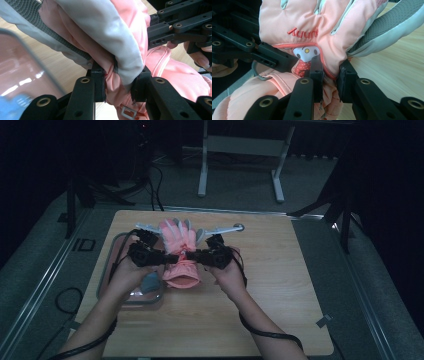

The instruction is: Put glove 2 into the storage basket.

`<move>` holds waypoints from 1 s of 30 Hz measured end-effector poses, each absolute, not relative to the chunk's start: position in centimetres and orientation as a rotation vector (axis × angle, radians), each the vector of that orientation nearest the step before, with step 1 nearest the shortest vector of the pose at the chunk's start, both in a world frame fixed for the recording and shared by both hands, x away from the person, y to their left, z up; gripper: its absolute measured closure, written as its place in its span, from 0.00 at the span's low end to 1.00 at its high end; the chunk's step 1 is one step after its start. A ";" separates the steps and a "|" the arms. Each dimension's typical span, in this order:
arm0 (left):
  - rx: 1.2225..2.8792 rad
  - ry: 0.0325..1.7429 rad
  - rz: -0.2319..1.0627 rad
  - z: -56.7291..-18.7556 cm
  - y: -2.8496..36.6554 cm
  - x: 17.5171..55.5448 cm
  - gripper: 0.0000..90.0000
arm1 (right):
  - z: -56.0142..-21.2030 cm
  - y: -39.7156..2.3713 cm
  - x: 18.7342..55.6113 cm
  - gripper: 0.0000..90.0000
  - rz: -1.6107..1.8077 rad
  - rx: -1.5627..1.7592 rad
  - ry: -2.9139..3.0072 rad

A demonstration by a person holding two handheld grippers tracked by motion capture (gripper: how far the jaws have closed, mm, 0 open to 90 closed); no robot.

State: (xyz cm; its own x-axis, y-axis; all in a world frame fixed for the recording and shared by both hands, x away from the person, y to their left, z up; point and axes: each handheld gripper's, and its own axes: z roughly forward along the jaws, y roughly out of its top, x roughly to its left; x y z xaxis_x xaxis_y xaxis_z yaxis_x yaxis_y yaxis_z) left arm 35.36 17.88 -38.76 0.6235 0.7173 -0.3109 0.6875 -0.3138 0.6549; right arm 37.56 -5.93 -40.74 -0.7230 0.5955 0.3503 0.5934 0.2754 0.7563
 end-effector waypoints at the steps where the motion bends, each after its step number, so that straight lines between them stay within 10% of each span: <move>1: 2.055 1.106 0.050 -38.6 18.5 35.4 0.78 | -40.7 -5.3 37.6 0.85 1.491 1.165 2.508; 30: 2.056 1.298 -0.016 -44.8 30.1 35.6 0.77 | -46.9 8.0 39.0 0.85 1.424 1.225 2.636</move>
